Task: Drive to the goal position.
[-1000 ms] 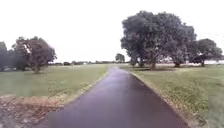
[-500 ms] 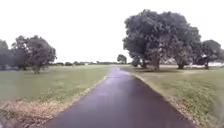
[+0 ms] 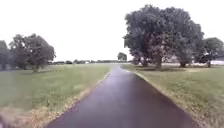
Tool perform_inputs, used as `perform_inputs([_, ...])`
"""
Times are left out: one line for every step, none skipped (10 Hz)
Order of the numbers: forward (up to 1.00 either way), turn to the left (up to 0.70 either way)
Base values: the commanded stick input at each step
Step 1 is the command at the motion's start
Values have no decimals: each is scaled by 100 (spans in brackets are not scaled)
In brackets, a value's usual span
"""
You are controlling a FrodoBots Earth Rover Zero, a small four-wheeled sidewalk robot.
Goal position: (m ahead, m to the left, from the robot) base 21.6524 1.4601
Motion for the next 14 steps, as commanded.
perform_inputs([70, 0])
perform_inputs([70, 0])
perform_inputs([70, 0])
perform_inputs([70, 0])
perform_inputs([70, 0])
perform_inputs([70, 0])
perform_inputs([70, -1])
perform_inputs([70, -13])
perform_inputs([70, -14])
perform_inputs([70, -14])
perform_inputs([70, -14])
perform_inputs([70, -14])
perform_inputs([70, -14])
perform_inputs([70, -14])
